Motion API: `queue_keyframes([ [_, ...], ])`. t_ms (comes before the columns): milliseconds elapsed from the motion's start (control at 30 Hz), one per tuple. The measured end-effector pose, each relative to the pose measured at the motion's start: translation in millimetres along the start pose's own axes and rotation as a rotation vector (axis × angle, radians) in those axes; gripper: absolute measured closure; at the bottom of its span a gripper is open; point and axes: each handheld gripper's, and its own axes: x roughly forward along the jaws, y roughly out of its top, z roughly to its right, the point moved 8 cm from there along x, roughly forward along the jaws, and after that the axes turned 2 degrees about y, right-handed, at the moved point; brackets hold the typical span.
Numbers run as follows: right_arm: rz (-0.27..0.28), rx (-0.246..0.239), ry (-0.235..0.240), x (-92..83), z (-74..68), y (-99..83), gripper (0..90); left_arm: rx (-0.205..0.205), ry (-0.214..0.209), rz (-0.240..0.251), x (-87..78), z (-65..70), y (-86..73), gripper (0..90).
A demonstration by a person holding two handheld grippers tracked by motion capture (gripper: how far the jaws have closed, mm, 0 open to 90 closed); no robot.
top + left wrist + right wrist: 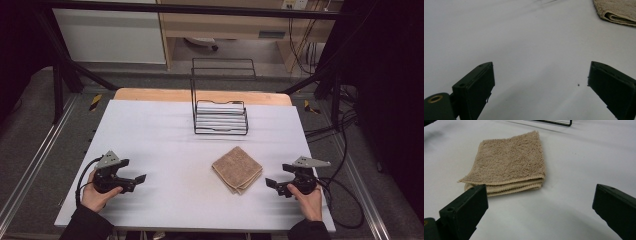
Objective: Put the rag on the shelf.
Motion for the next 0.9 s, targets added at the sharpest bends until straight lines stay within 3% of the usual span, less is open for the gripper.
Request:
queue_keyframes([
  [900, -0.01, -0.009, -0.001, 2.8, -2.3, -0.6, 0.7, 0.016, -0.012, -0.037, 14.0, 17.5, 4.0, 4.9],
])
